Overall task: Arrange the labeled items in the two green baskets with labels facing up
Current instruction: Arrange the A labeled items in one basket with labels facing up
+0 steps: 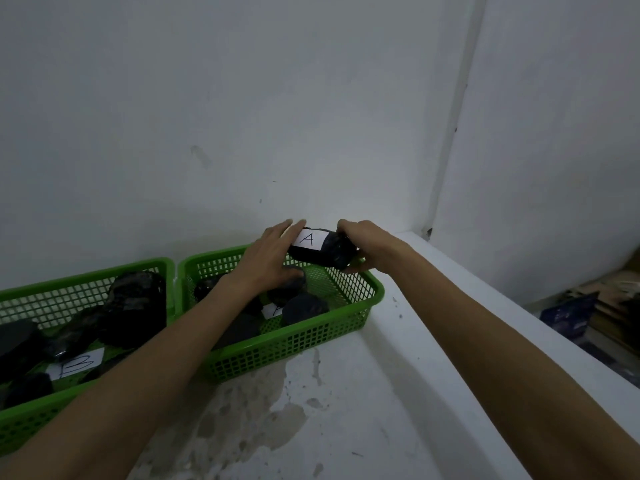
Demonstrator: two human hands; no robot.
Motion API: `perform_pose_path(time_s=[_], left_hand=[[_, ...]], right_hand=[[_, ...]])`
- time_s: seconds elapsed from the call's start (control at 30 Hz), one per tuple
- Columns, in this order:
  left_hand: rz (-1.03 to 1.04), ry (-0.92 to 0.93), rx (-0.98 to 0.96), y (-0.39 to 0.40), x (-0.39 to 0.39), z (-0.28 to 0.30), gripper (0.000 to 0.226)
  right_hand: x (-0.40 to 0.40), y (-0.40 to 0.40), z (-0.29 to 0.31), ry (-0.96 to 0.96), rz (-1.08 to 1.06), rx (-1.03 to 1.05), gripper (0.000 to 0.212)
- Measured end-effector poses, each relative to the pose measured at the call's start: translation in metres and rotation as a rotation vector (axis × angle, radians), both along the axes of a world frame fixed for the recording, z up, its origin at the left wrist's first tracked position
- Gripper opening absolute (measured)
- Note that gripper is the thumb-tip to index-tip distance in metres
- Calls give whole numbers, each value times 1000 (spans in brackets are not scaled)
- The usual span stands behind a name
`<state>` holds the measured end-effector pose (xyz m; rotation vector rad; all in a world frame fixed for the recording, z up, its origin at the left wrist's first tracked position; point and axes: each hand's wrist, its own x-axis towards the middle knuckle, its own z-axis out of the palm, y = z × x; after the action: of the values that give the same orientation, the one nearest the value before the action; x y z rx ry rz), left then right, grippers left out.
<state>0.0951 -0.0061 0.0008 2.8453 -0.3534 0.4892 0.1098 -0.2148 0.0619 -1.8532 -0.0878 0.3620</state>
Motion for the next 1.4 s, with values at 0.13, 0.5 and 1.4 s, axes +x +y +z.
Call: perform_pose_path(time_s=[0.13, 0.5, 1.4], left_hand=[[-76, -21, -42, -6, 7, 5, 78], [12, -11, -33, 1, 11, 13, 73], [129, 216, -434, 48, -16, 32, 71]], right_hand=[[0, -12, -7, 50, 17, 13, 24], [11, 14, -23, -910, 214, -957, 54], [29, 61, -74, -592, 131, -1124, 40]])
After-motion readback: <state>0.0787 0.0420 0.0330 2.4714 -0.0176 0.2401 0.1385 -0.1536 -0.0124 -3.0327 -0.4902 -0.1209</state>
